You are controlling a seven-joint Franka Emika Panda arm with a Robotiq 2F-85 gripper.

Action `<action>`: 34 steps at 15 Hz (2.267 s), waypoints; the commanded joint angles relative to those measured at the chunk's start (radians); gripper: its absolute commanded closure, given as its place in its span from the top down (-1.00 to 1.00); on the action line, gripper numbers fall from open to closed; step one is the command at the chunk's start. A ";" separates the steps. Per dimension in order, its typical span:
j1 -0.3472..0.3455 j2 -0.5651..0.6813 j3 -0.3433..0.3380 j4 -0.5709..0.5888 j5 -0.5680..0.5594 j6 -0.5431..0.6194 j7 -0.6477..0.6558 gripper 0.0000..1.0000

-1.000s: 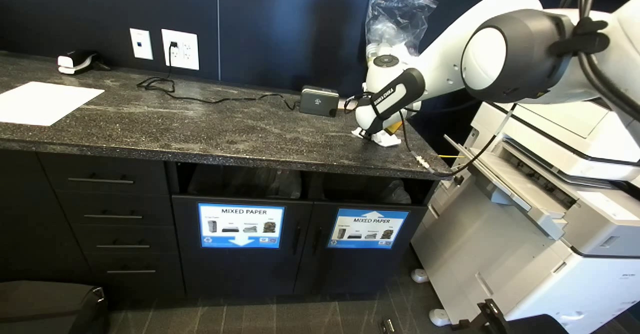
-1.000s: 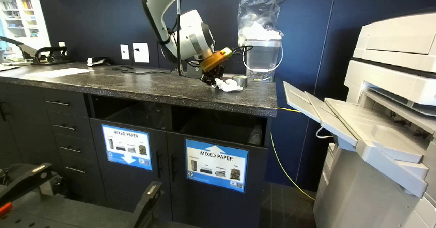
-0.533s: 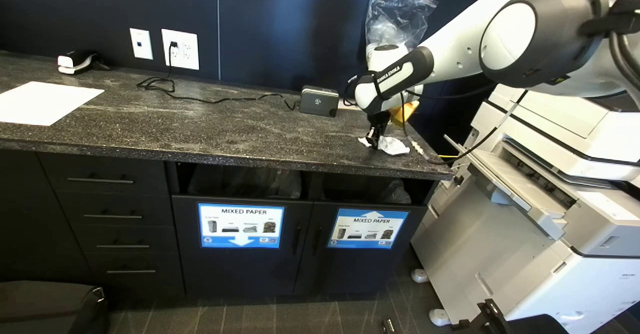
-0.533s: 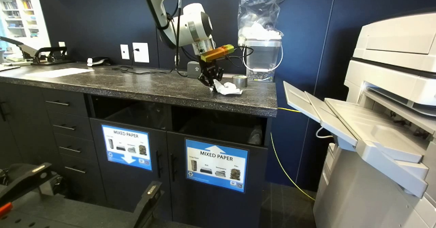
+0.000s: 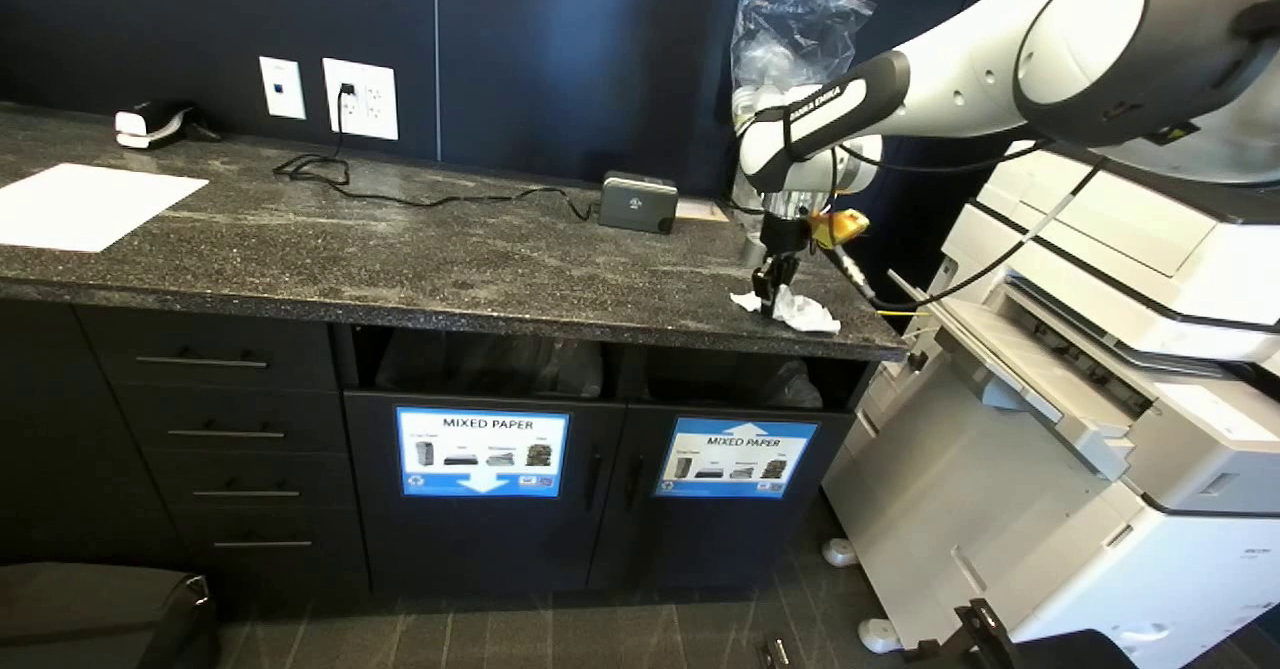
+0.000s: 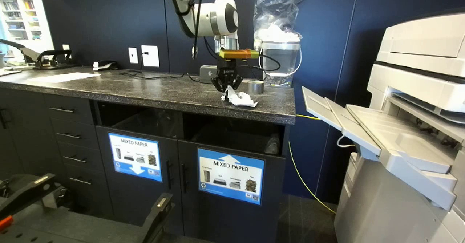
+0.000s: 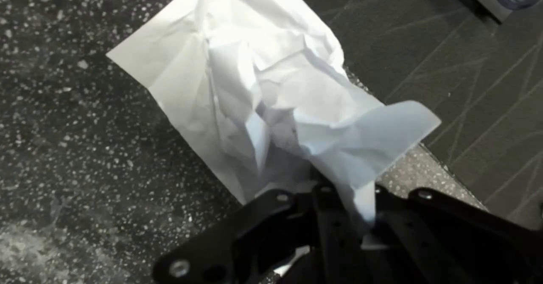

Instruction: Put the right and left white pieces of paper in the right bin respectively

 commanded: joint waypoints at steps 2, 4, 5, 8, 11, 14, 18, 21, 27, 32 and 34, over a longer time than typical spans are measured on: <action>-0.098 -0.099 0.066 -0.186 0.167 0.162 -0.001 -0.91; -0.123 -0.140 0.077 -0.280 0.222 0.266 0.000 -0.91; -0.132 -0.163 0.080 -0.327 0.241 0.321 0.002 -0.91; -0.136 -0.233 0.080 -0.469 0.257 0.425 0.003 -0.91; -0.134 -0.317 0.073 -0.599 0.248 0.463 0.010 -0.91; -0.129 -0.398 0.065 -0.709 0.245 0.482 0.022 -0.91; -0.123 -0.481 0.058 -0.832 0.253 0.529 0.046 -0.91; -0.122 -0.523 0.061 -0.926 0.267 0.631 0.080 -0.91; -0.122 -0.549 0.088 -1.095 0.267 0.864 0.171 -0.91; -0.170 -0.527 0.165 -1.214 0.232 1.113 0.232 -0.91; -0.198 -0.508 0.198 -1.267 0.185 1.231 0.265 -0.91</action>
